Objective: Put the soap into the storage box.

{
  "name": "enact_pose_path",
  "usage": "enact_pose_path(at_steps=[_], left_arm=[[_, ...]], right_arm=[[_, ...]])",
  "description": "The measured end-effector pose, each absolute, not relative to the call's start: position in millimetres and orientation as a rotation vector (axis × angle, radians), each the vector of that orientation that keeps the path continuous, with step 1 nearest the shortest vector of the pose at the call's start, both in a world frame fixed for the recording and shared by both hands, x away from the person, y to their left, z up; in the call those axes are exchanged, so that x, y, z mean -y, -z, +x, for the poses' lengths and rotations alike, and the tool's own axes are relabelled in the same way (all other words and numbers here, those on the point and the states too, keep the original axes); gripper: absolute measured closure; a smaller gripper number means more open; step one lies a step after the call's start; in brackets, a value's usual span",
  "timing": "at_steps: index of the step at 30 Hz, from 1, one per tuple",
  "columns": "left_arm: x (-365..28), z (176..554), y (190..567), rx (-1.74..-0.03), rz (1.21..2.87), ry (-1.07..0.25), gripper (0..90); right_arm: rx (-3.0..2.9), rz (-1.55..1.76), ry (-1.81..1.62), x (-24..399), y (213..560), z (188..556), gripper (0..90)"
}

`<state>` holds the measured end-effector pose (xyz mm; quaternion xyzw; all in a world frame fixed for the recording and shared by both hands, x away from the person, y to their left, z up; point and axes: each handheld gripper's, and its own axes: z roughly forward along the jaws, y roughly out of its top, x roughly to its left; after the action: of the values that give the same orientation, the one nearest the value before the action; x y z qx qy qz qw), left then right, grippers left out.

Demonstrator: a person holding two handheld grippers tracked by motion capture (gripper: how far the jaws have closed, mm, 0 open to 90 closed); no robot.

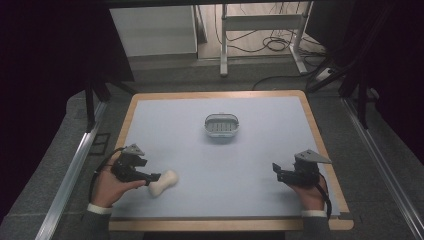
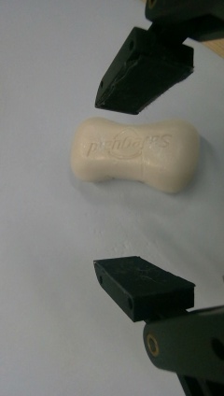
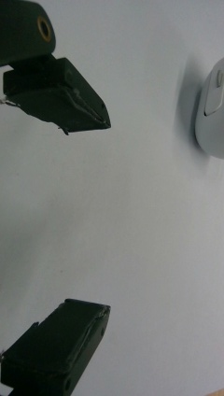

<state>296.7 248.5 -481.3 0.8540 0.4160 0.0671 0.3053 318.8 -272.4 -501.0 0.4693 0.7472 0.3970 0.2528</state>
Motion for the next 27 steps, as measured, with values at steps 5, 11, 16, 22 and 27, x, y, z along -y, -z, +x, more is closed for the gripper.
enact_pose_path(at_steps=[5,11,16,22,27], left_arm=[[-239,298,488,-1.099,2.316,-0.143,18.6],[-225,299,493,-1.087,2.379,-0.119,19.7],[-218,299,495,-1.102,2.41,-0.099,21.5],[-211,300,499,-1.1,2.454,-0.079,22.6],[-206,301,501,-1.099,2.482,-0.073,24.1]], right_arm=[[-2.037,1.267,-1.071,271,501,319,9.3],[-2.047,1.265,-1.059,268,503,319,9.3],[-2.053,1.26,-1.049,266,503,319,9.3],[-2.053,1.256,-1.035,265,505,319,9.3],[-2.053,1.256,-1.034,265,505,319,9.3]])
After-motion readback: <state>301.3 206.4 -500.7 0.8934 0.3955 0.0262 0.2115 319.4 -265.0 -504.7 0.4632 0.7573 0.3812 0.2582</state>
